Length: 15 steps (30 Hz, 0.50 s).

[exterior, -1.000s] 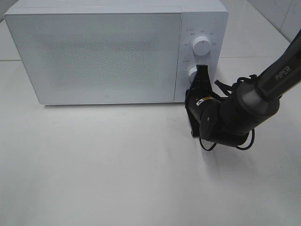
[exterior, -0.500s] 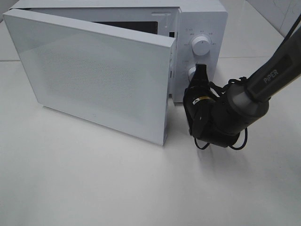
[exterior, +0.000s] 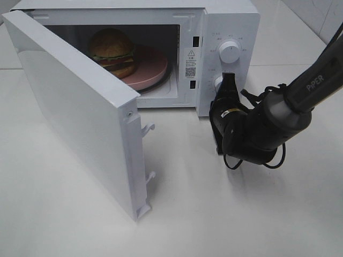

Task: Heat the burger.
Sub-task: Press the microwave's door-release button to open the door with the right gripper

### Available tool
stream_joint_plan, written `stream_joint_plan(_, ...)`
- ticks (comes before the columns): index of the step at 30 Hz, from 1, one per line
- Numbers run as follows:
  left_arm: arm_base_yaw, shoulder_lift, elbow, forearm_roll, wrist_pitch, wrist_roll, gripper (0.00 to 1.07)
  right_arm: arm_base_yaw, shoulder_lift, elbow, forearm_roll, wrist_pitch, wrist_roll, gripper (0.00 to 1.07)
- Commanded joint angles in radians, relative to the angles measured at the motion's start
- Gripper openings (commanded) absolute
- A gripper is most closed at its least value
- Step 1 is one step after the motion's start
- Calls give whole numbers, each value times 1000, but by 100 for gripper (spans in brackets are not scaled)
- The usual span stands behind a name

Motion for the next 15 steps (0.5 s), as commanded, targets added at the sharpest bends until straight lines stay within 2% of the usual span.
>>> stream_joint_plan(1, 5, -7, 4, -7, -7, 2, 98, -31, -56, -7, -79, -79, -11, 0)
stream_joint_plan(15, 5, -7, 4, -7, -7, 2, 98, -31, -196, 102, -52, 232, -152, 0)
